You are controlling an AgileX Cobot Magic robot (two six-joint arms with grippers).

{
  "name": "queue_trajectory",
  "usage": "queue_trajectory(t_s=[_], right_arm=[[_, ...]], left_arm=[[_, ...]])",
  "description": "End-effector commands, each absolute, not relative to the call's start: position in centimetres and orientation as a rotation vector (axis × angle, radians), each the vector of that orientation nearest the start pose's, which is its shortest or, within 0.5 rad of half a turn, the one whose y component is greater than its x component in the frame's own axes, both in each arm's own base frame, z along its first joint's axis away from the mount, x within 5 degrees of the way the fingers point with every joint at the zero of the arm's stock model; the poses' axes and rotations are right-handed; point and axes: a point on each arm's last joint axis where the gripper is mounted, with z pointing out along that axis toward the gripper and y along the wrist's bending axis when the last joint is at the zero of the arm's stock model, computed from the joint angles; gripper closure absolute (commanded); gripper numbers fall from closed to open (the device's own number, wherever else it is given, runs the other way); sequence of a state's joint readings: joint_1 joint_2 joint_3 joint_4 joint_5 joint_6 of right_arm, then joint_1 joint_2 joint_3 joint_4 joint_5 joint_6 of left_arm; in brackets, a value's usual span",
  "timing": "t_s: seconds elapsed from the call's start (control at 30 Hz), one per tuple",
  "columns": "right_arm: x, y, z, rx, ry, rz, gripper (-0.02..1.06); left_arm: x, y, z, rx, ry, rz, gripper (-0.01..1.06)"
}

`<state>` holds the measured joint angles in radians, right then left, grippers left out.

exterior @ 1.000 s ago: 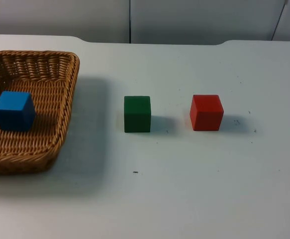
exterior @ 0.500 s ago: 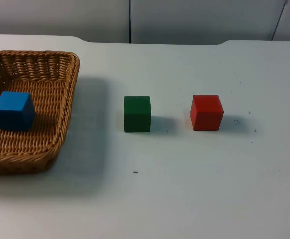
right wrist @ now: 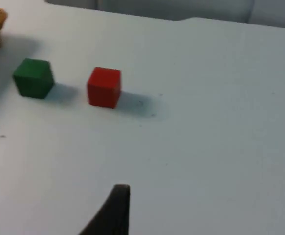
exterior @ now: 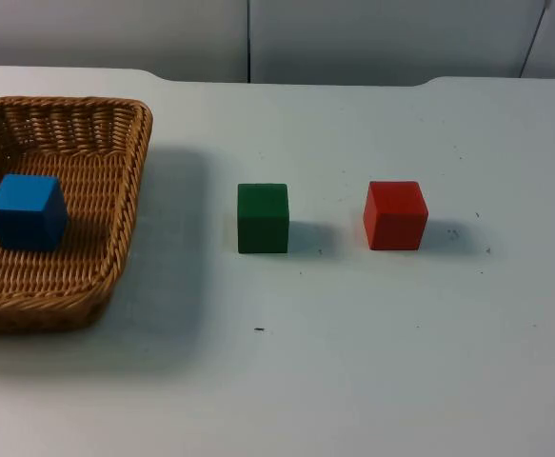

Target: Pick up the basket with the left hand and place the blue cube into the basket with the right hand.

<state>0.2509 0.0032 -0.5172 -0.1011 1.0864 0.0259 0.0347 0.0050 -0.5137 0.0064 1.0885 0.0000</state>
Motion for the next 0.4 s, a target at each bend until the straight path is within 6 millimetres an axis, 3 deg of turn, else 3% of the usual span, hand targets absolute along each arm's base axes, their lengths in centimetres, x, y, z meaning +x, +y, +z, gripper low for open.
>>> queue_trajectory(t_s=[0.0,0.37], right_arm=[[-0.51,-0.90,27.82,-0.155,2.043,0.002,0.00],[-0.68,-0.78,27.82,0.054,2.051,-0.125,0.00]], left_arm=[[-0.70,-0.02,27.92,-0.031,2.050,0.019,0.00],[-0.70,-0.02,27.92,-0.031,2.050,0.019,0.00]])
